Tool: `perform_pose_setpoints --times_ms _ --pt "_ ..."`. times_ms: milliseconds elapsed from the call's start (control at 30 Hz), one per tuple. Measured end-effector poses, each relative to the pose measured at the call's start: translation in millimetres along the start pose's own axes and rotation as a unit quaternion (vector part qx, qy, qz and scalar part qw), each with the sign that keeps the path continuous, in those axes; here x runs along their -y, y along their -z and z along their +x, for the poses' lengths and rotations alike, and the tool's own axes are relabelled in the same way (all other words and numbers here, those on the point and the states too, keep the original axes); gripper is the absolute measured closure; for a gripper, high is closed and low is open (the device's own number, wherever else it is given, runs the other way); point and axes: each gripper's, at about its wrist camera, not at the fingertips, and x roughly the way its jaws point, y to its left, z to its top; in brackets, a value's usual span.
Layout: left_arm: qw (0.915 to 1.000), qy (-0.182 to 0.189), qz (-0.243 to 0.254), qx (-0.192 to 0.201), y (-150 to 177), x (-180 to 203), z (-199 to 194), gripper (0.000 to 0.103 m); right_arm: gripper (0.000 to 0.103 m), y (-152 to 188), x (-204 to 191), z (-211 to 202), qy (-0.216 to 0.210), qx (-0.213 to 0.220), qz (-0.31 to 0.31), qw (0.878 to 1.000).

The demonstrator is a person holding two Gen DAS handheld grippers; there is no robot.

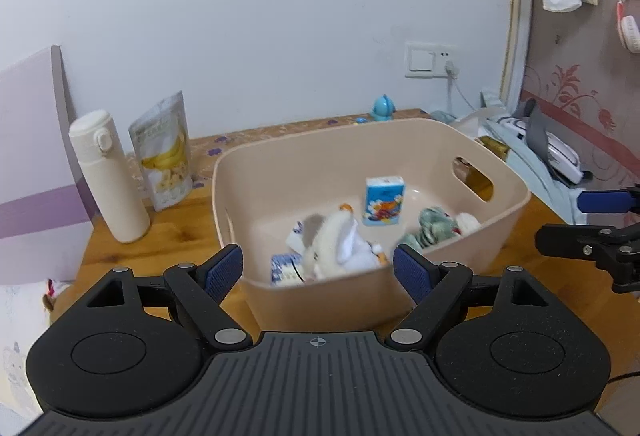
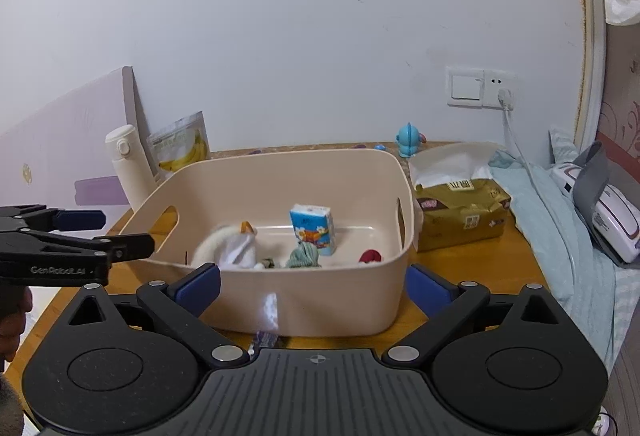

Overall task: Organize objects
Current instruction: 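Move both tools back toward the black cube and dark blue box on the table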

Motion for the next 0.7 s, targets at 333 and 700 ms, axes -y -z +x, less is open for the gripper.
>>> perform_pose_setpoints --times_ms 333,700 --pt "0.9996 0.018 -0.004 -0.019 30 16 -8 0.019 0.0 23 5 -10 0.007 -0.015 0.002 1.0" --pt "0.9981 0.038 -0.018 -0.044 64 33 1 0.019 0.0 56 20 -4 0.028 -0.056 0.004 0.998"
